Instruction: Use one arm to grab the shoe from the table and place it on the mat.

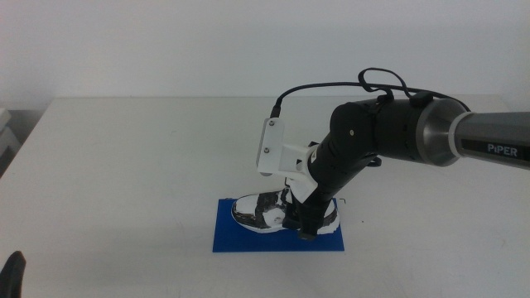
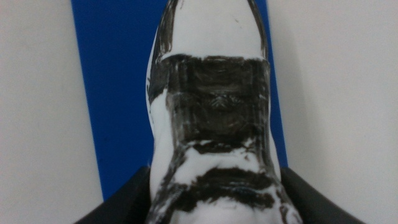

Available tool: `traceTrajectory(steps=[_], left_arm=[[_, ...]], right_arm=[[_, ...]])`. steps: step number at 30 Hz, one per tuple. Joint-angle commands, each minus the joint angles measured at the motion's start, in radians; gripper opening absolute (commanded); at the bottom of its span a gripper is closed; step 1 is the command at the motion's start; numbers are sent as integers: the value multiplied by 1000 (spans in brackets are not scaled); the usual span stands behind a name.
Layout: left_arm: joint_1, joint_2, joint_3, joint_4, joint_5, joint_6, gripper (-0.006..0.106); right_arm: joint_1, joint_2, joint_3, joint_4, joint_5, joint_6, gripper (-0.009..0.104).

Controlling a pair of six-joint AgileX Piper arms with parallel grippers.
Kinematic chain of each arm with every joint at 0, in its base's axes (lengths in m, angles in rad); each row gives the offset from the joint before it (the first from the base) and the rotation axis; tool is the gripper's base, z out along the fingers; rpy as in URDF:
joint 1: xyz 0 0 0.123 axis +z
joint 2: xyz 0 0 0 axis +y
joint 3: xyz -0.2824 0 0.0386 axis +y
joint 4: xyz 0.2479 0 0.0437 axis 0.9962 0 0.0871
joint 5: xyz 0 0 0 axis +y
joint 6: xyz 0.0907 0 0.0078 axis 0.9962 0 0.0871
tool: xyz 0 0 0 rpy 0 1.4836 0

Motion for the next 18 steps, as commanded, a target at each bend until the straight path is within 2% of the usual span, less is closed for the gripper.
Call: traceTrajectory(steps=[1, 9, 10, 11, 12, 15, 18], left_arm=[[-5, -7, 5, -9, -82, -6, 94], [-5, -7, 5, -9, -82, -6, 94], [-5, -7, 5, -9, -82, -6, 94], [-5, -7, 5, -9, -82, -6, 94], [-5, -7, 5, -9, -82, -6, 94], [-5, -7, 5, -9, -82, -6, 94], [-5, -7, 5, -9, -82, -6, 94]], right_arm=[[-8, -44, -19, 22, -39, -10, -4], [-3, -27, -19, 38, -36, -10, -3], [-3, -27, -19, 44, -36, -10, 17], [-3, -27, -19, 44, -36, -10, 23], [-3, -31, -19, 43, -36, -10, 58], [-3, -51, -19, 28, -42, -10, 74], [-3, -91, -19, 21, -59, -10, 82]])
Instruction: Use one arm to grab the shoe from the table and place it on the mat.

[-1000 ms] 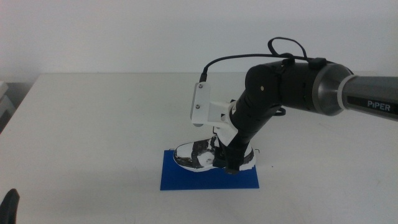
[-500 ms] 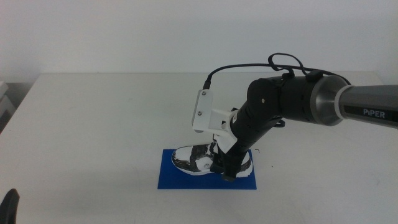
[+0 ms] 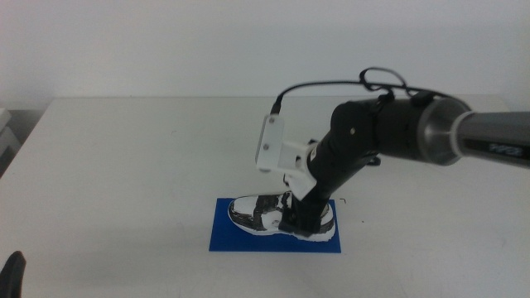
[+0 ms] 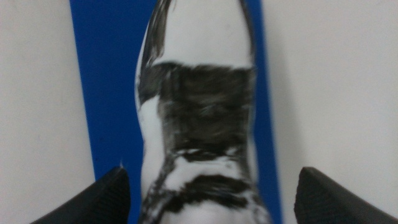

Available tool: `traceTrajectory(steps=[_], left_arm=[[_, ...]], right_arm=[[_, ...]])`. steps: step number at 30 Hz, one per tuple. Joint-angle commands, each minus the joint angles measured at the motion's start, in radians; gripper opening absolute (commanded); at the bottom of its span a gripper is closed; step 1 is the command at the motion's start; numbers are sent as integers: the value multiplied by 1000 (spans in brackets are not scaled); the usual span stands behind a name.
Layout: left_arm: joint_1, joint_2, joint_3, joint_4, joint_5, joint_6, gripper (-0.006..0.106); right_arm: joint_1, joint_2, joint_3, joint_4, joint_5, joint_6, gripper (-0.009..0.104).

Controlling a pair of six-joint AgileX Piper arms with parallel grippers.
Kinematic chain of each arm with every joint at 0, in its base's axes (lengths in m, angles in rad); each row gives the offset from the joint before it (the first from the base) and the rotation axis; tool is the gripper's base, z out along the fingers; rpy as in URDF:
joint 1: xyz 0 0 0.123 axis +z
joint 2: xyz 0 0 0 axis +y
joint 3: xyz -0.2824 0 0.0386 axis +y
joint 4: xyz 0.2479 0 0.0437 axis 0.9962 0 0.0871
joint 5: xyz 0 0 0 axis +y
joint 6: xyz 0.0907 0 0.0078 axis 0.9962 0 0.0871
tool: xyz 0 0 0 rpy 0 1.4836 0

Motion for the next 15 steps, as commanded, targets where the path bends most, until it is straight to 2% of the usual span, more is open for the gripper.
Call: traceTrajectory(steps=[1, 6, 10, 13, 15], left_arm=[[-5, -7, 5, -9, -82, -7, 94], [-5, -7, 5, -9, -82, -7, 94], [-5, -7, 5, -9, -82, -7, 94], [-5, -7, 5, -9, -82, -7, 94], [-5, -7, 5, -9, -82, -7, 94]], right_arm=[[-2, -103, -20, 1, -45, -8, 82], [-5, -264, -20, 1, -44, 43, 82], [-27, -412, -20, -21, -66, 168, 79], [-56, -521, -20, -106, -94, 364, 78], [-81, -588, -20, -214, -92, 554, 78]])
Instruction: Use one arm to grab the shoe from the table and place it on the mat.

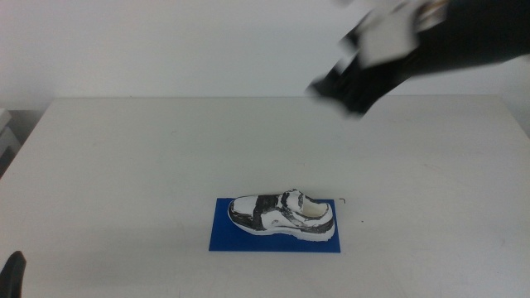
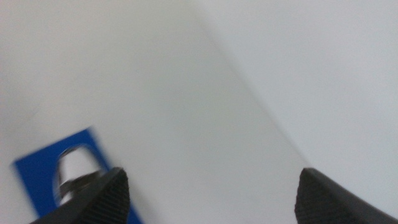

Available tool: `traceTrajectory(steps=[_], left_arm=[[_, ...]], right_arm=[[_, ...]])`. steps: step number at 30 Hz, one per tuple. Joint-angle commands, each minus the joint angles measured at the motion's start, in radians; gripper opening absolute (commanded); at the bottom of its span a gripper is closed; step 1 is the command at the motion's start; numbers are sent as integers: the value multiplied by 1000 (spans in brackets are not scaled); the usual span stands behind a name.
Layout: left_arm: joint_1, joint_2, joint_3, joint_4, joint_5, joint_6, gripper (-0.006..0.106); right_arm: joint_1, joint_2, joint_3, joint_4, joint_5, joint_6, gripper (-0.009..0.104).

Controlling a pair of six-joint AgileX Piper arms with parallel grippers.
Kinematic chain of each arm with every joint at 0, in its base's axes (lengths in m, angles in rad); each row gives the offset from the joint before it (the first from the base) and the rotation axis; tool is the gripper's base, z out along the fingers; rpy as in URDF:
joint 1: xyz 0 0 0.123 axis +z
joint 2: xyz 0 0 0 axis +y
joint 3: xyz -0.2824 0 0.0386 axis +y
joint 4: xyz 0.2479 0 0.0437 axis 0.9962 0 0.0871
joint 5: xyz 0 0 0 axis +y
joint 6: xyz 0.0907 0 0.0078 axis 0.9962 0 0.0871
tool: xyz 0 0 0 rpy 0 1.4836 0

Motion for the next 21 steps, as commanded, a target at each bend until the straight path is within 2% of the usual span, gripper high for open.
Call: traceTrajectory(steps=[1, 5, 6, 8, 10, 14, 21], left_arm=[[-5, -7, 5, -9, -82, -7, 94], [-5, -7, 5, -9, -82, -7, 94], [-5, -7, 5, -9, -82, -7, 94], [-5, -7, 5, -9, -82, -7, 94], [-5, -7, 5, -9, -82, -7, 94], [-5, -7, 5, -9, -82, -7, 94], [-5, -7, 5, -9, -82, -7, 94]], right_arm=[[-35, -111, -18, -129, -55, 224, 78], [-81, -250, 66, -373, -75, 582, 78], [-90, -292, 104, -423, -90, 646, 78], [-106, -369, 193, -482, -121, 740, 78], [-118, -456, 276, -492, -153, 792, 78], [-159, -605, 442, -470, -192, 813, 78], [-305, -849, 709, -364, -227, 813, 78]])
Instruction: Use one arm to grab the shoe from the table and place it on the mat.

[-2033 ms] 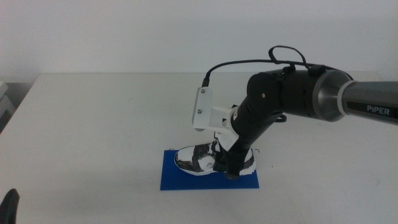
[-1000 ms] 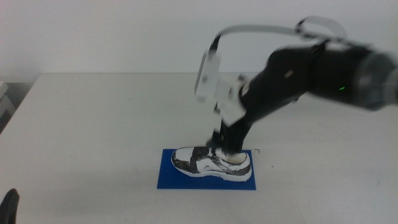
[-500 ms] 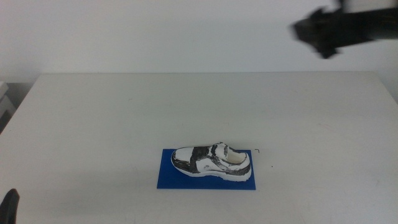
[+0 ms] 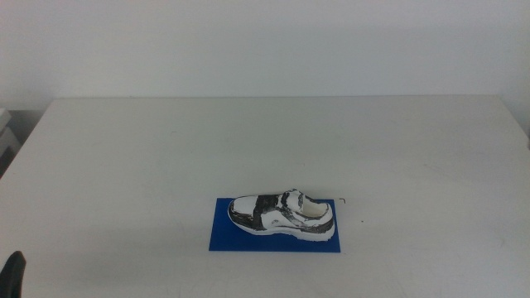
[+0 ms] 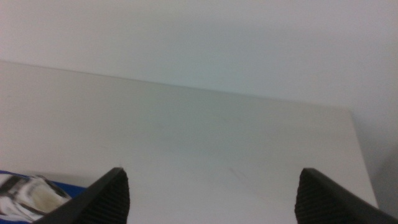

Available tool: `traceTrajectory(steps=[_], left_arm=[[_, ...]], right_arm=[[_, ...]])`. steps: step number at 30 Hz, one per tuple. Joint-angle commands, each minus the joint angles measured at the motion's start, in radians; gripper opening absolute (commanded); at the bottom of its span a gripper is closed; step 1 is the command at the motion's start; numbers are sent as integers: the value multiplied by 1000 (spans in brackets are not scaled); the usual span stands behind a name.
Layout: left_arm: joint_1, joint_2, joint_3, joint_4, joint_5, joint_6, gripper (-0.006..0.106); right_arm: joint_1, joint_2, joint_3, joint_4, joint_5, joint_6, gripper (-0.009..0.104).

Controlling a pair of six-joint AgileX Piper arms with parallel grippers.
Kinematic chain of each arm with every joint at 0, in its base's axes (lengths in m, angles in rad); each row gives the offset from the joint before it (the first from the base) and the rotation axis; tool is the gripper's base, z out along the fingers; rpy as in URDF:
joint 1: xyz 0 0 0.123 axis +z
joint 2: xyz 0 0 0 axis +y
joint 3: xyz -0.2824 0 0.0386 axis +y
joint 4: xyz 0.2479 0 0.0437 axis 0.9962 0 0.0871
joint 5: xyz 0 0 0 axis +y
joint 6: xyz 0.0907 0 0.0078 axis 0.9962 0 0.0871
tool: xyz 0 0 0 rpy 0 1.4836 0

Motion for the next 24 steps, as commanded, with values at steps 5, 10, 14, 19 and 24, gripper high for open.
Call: traceTrajectory(steps=[5, 10, 14, 19, 24], left_arm=[[-5, -7, 5, -9, -82, -7, 94], [-5, -7, 5, -9, -82, -7, 94], [-5, -7, 5, -9, -82, -7, 94], [-5, -7, 5, -9, -82, -7, 94], [-5, -7, 5, -9, -82, -7, 94]], right_arm=[[-134, -208, 184, 35, -139, -20, 78], [-142, -368, 315, 96, -189, -72, 78], [-142, -458, 405, 96, -178, -76, 78], [-142, -551, 497, 109, -175, -76, 78], [-142, -635, 544, 119, -175, -76, 78]])
